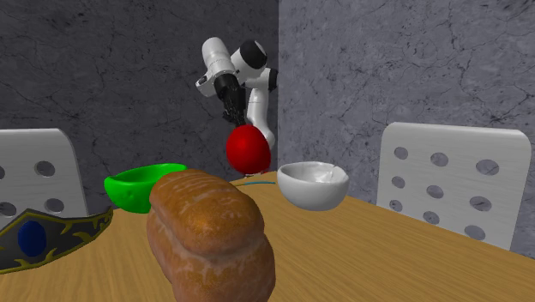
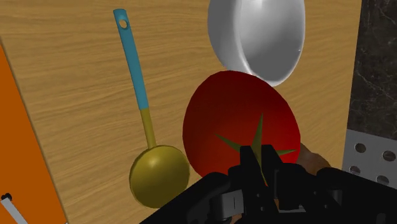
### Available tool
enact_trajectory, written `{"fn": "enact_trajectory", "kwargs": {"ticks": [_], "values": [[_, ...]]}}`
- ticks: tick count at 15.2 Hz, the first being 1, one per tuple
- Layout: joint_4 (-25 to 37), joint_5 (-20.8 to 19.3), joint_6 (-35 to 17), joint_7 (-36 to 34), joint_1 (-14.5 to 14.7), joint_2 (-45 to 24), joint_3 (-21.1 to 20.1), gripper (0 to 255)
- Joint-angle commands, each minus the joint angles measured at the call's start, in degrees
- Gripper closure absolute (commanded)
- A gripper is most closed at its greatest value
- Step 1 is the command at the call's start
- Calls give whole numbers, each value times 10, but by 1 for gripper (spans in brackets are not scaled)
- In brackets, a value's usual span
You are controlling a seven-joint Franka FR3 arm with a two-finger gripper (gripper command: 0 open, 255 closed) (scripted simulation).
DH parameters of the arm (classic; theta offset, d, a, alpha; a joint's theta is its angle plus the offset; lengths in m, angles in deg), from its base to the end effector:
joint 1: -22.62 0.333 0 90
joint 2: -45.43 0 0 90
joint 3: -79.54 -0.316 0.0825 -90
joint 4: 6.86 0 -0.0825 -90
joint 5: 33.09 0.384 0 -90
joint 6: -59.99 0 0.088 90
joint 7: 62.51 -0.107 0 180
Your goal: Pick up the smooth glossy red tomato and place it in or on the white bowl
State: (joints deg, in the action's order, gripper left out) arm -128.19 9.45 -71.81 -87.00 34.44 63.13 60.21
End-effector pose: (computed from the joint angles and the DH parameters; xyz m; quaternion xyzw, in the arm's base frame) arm 0.4190 0.2916 0.5904 -0.9276 0.1132 -0.0762 0.3478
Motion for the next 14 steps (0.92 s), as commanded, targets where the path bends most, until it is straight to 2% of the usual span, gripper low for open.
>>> {"fn": "enact_trajectory", "kwargs": {"ticks": [1, 14], "values": [[14, -7, 11, -9, -2, -1, 0, 255], [111, -47, 93, -66, -15, -5, 6, 255]]}}
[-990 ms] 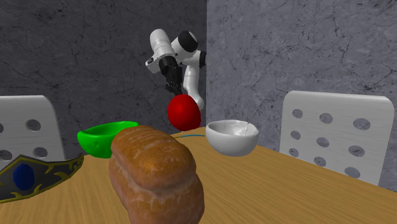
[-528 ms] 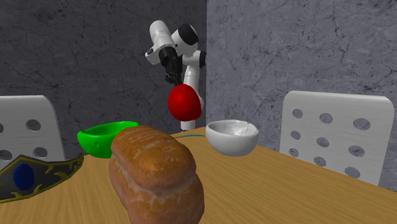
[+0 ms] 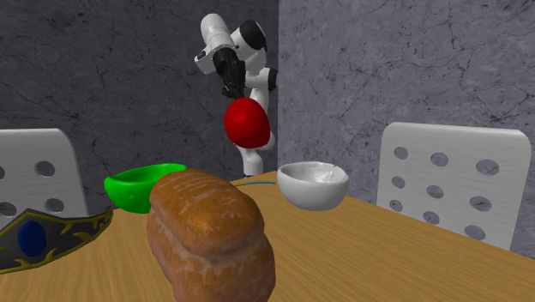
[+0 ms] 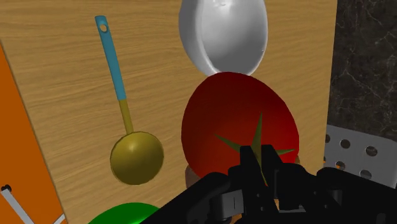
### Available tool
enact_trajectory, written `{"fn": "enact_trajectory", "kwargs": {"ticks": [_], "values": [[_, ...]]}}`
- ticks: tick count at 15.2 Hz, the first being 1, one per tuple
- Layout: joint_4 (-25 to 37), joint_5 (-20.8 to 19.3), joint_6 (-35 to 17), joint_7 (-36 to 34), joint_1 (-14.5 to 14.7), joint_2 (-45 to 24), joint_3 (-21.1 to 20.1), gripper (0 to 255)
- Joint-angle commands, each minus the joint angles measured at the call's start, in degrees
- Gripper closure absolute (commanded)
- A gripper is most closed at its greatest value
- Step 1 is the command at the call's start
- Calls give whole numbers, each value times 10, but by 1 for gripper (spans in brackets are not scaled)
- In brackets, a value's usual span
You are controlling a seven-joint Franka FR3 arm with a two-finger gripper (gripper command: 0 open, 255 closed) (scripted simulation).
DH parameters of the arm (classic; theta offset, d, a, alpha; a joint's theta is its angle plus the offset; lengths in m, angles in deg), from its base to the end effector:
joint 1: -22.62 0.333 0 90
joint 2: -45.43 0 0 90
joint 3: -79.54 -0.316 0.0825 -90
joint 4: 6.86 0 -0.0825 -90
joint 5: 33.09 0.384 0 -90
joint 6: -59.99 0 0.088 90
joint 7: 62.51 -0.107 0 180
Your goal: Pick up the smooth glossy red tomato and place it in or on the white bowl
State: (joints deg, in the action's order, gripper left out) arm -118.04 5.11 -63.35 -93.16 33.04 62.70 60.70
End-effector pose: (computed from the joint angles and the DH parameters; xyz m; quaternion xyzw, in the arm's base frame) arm 0.4199 0.2928 0.6625 -0.9276 0.1133 -0.0762 0.3478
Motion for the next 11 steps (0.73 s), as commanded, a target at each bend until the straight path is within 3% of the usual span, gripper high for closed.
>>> {"fn": "enact_trajectory", "kwargs": {"ticks": [1, 11], "values": [[18, -6, 14, -9, -2, -2, 1, 255], [129, -88, 5, -170, 16, -51, -97, 255]]}}
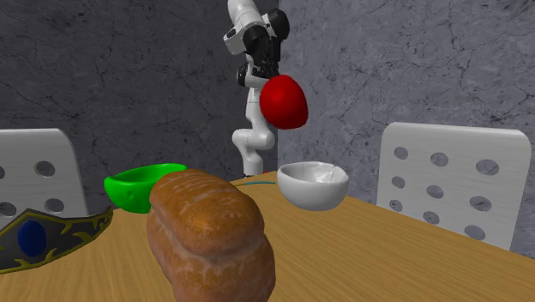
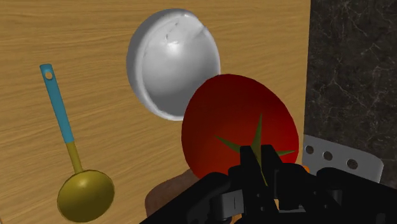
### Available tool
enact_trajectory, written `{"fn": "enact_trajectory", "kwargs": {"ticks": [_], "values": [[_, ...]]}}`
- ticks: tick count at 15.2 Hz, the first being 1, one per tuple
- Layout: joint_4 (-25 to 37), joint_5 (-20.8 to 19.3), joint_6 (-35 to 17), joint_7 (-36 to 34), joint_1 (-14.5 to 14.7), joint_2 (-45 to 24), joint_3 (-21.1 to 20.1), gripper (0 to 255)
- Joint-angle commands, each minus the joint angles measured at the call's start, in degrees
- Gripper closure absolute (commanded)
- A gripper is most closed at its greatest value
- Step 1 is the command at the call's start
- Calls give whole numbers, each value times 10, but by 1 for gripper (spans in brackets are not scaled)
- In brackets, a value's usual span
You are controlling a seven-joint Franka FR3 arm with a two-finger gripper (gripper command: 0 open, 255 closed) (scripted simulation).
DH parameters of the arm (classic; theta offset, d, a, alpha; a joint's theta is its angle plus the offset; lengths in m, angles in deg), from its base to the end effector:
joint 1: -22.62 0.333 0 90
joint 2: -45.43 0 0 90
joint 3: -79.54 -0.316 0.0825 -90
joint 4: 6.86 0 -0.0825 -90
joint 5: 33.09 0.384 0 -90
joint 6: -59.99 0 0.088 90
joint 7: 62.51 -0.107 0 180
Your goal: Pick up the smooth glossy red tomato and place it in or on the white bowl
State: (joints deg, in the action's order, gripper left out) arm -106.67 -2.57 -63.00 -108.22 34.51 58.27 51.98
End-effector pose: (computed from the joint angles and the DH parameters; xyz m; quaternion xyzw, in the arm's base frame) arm 0.3767 0.3818 0.7158 -0.9279 0.1119 -0.0763 0.3474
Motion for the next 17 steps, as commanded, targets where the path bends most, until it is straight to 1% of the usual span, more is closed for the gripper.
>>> {"fn": "enact_trajectory", "kwargs": {"ticks": [1, 5, 17], "values": [[31, -25, 2, -39, 3, -16, -22, 255], [97, -88, 5, -116, 12, -59, -70, 255], [-22, -44, -81, -70, 21, -29, -64, 255]]}}
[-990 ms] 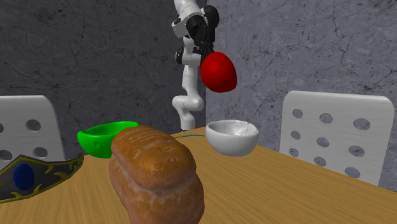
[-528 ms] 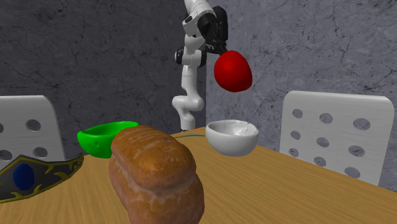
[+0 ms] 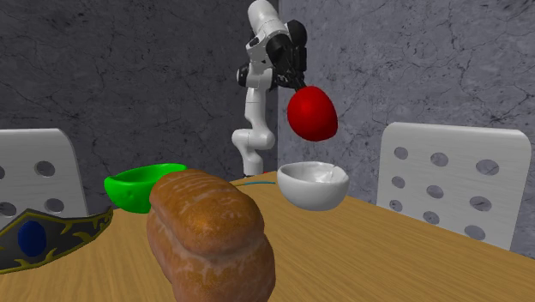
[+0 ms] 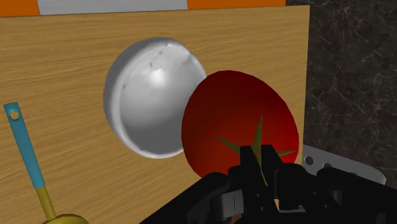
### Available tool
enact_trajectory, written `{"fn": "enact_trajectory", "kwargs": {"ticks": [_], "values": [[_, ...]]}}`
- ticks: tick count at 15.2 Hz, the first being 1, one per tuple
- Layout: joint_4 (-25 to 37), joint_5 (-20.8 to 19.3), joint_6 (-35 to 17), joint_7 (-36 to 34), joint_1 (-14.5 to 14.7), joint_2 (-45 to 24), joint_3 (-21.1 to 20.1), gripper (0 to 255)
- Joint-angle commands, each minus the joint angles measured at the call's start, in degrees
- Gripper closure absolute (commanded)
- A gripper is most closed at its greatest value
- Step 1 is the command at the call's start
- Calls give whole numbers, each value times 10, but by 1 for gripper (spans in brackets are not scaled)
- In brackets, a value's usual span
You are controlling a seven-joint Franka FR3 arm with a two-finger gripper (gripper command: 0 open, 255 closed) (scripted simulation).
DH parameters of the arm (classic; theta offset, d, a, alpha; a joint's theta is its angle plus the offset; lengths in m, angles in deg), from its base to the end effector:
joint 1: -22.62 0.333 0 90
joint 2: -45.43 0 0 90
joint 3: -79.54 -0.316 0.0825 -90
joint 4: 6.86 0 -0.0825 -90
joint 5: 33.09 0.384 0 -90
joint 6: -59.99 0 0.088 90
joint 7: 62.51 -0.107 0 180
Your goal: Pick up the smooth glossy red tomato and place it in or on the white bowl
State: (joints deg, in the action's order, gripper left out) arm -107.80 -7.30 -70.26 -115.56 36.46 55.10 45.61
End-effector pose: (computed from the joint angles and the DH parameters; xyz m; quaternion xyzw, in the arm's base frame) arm 0.3466 0.4423 0.6887 -0.9277 0.1132 -0.0760 0.3475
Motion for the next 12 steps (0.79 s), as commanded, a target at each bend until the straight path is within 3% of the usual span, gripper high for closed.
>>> {"fn": "enact_trajectory", "kwargs": {"ticks": [1, 12], "values": [[-19, 7, -15, 7, 2, 4, 0, 255], [-105, 40, -92, 47, 13, 9, -2, 255]]}}
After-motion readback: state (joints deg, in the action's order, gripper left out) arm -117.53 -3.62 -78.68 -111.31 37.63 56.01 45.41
